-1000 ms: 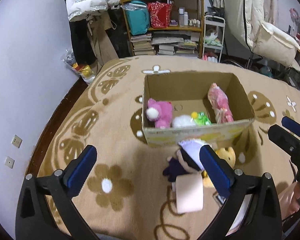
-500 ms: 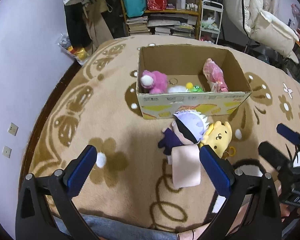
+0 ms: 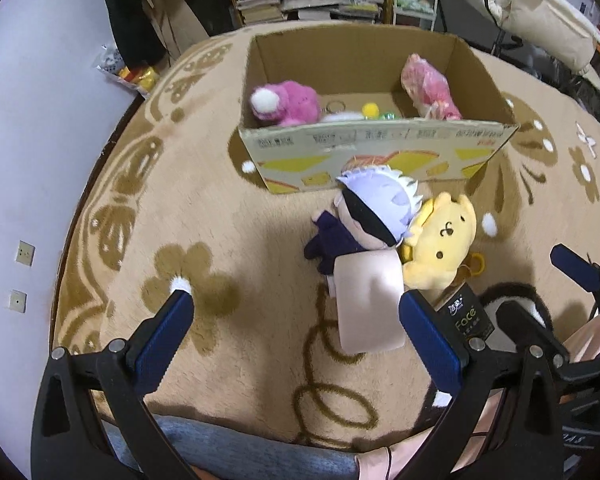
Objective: Organize soft objects
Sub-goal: 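Move both grippers back toward the remaining toys beside the box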
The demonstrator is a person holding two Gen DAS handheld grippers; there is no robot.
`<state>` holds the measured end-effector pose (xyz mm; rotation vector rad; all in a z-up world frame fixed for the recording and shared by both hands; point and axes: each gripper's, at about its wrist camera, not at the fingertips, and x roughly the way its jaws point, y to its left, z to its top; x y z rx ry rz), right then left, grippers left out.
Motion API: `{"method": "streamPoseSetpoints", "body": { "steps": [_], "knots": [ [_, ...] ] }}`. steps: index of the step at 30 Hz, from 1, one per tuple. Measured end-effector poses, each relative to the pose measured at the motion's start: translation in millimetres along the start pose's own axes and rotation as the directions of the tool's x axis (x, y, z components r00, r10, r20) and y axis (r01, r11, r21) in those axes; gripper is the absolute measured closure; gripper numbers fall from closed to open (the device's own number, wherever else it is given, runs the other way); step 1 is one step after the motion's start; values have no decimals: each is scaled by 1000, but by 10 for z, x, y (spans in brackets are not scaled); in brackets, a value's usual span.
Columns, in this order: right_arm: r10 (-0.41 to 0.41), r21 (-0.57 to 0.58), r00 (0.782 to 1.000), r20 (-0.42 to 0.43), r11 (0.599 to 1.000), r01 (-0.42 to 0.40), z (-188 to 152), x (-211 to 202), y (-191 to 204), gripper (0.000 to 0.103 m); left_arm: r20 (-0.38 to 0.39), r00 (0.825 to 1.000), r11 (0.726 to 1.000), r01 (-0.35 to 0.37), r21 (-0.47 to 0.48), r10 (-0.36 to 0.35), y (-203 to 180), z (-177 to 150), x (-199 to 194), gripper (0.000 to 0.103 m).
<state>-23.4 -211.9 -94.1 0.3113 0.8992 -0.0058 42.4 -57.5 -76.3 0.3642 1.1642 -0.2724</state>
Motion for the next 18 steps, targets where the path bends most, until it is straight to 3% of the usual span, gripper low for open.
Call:
{"method": "streamPoseSetpoints", "body": {
  "steps": [11,18],
  "knots": [
    [0,30,994,-110,1000,3,-132,271,-122,2,-85,996,999,36,9,-35,-65,20,251,1],
    [-2,32,989,-150,999,6,-176,369,-127,2,-97,995,999,17,36,-14,-131,35,313,1]
  ]
}}
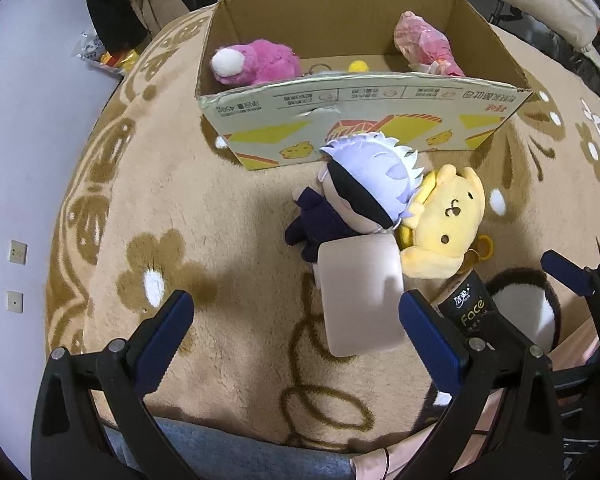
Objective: Organize soft objects
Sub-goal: 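Move both grippers back toward the remaining toys beside the box, then grasp the pink-swirl cushion roll with the left gripper while the right gripper grasps the black Face tissue pack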
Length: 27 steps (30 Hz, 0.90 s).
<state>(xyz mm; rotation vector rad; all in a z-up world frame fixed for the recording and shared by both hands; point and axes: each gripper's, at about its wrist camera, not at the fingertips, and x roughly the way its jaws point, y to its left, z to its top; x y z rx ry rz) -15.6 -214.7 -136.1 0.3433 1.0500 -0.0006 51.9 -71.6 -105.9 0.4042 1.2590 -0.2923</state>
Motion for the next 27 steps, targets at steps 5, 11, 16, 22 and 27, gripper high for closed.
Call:
{"method": "streamPoseSetpoints", "body": {
  "steps": [5,11,16,22,27],
  "knots": [
    [8,16,1000,-10,1000,-8,-1,7,-28,2,-3,1000,1000,-3,12,3,-24,17,23,1],
    [20,43,999,-37,999,-19,-1,63,-80,2,-8,1000,1000,2,15,-2,-54,45,37,1],
    [24,51,998,-53,998,-22,-9,96,-97,2,-28,1000,1000,5,17,-5,-68,49,104,1],
    [13,52,997,-82,999,-9,-19,140,-99,2,-61,998,1000,24,17,-23,-91,62,215,1],
    [3,45,996,-93,999,1,-28,169,-88,2,-85,996,999,43,8,-42,-63,50,304,1]
  ]
}}
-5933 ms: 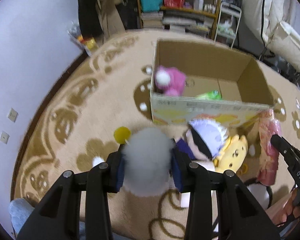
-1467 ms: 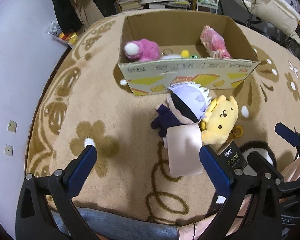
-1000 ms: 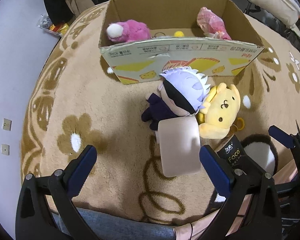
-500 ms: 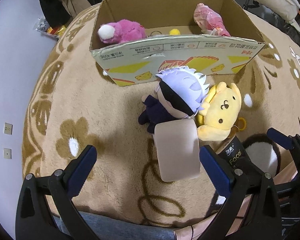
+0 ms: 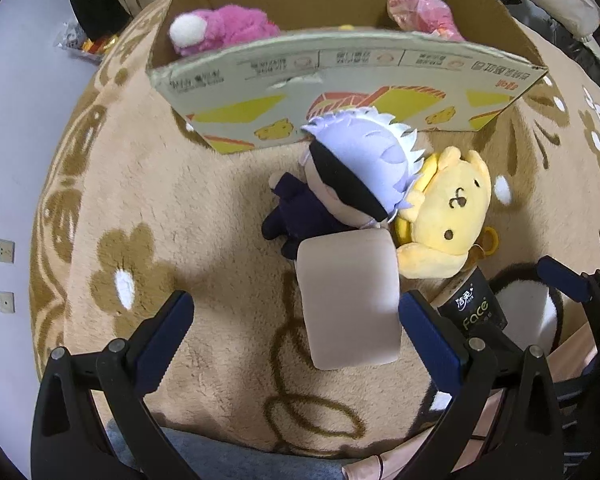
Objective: Organize soft objects
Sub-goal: 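Grasp the pink-swirl cushion roll with the left gripper while the right gripper grasps the black Face tissue pack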
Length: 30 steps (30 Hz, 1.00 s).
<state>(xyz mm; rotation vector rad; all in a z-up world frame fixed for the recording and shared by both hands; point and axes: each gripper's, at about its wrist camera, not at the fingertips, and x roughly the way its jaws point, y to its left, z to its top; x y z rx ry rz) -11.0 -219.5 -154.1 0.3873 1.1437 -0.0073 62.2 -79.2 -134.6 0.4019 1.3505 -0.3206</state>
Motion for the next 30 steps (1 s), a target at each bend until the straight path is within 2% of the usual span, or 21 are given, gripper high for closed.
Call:
{"method": "streamPoseSetpoints", "body": {
  "steps": [14,16,18,22,25,26,29,30],
  "knots": [
    [-11,-30,997,-77,1000,8,15,155,82,2,-4,999,998,45,37,-45,-99,42,26,1],
    [-6,-27,996,-85,1000,4,18,170,70,5,-7,999,999,32,42,-31,-122,45,44,1],
    [10,-25,995,-102,1000,-12,25,196,55,17,-20,1000,999,24,44,-24,-137,49,85,1],
    [19,-37,989,-144,999,-25,24,291,64,21,-45,999,999,32,40,-31,-158,55,151,3],
    [9,-54,985,-174,998,-19,17,366,94,22,-64,998,999,26,42,-23,-170,71,211,8],
    [3,-59,984,-179,998,-14,22,385,102,27,-73,997,999,26,42,-23,-177,69,235,13],
    [-21,-72,983,-182,997,8,19,411,124,37,-94,995,998,44,34,-41,-182,70,281,15],
    [-29,-74,983,-182,997,16,17,416,126,44,-96,995,999,45,30,-42,-182,74,284,16]
  ]
}}
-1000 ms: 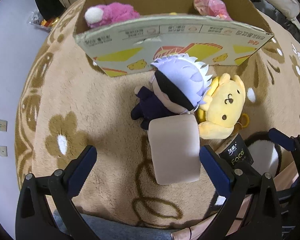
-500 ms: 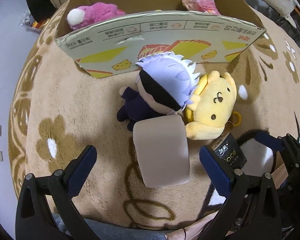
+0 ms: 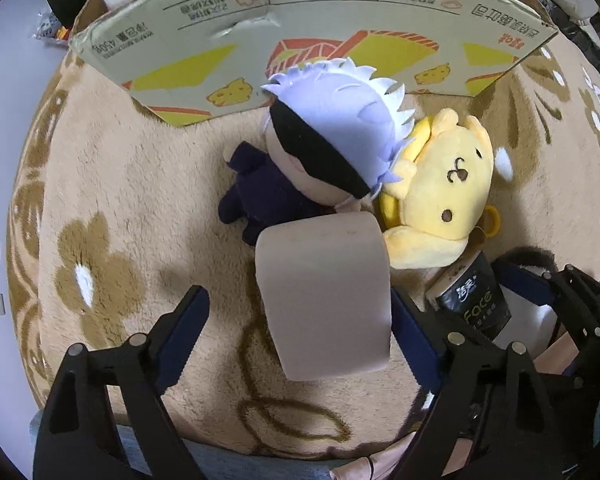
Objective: Organize soft objects
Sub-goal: 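Grasp the pink-swirl cushion roll with the left gripper while the right gripper grasps the black Face tissue pack, then carry the cushion roll with the left gripper while the right gripper carries the tissue pack over the box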
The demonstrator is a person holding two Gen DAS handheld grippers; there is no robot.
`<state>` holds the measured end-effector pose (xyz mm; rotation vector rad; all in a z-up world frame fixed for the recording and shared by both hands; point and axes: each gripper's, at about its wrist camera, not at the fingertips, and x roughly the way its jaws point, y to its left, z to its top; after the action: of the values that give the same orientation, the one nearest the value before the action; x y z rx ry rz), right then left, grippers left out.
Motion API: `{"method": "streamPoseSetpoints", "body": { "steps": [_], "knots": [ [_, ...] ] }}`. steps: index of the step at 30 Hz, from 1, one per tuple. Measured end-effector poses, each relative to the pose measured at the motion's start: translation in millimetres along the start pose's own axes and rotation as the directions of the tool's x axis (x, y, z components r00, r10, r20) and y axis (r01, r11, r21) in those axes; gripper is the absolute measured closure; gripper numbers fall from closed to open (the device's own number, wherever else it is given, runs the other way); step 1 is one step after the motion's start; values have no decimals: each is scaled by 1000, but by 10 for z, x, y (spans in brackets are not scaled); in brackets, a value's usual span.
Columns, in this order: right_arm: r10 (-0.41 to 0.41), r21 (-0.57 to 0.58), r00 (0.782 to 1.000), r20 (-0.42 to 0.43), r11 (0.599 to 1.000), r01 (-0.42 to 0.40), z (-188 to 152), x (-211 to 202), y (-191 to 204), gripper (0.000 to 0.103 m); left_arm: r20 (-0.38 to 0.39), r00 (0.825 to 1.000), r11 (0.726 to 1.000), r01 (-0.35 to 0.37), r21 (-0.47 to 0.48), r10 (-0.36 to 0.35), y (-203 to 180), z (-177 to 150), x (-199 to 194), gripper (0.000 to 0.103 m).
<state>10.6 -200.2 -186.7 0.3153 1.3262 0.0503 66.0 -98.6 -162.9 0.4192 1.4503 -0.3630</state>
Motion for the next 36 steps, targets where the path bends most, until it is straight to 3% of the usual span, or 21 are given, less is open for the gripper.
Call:
{"method": "streamPoseSetpoints", "body": {
  "steps": [1,5,10,12,14,20,26,29,34,36],
  "knots": [
    [-4,0,1000,0,1000,4,-1,2,-2,50,-1,1000,1000,0,-4,0,1,6,-1,16],
    [3,1,1000,6,1000,-3,-7,-3,23,51,2,1000,1000,12,-19,-12,-18,10,0,18],
    [11,-2,999,51,1000,-11,-34,-75,44,52,2,998,998,56,-20,-56,107,-35,33,38],
    [10,2,997,74,1000,-10,-34,-131,25,52,7,996,996,88,-18,-88,103,-41,16,53],
    [9,9,996,88,1000,-10,-29,-157,12,52,17,996,996,90,-15,-89,98,-51,-3,56],
    [12,18,992,129,1000,-14,-14,-221,6,52,41,998,999,47,-7,-46,79,-116,-90,58],
    [12,53,991,137,998,-19,-33,-245,-70,52,119,993,999,25,-40,-20,151,-135,-342,58],
    [13,52,983,186,998,-23,-48,-355,-106,52,179,984,998,10,-60,1,190,-168,-495,58],
    [8,63,969,246,998,-24,-71,-498,-131,52,300,951,995,-48,-90,73,264,-251,-775,58],
    [15,62,958,288,997,-34,-75,-587,-140,52,330,942,995,-39,-91,67,284,-221,-866,58]
  ]
}}
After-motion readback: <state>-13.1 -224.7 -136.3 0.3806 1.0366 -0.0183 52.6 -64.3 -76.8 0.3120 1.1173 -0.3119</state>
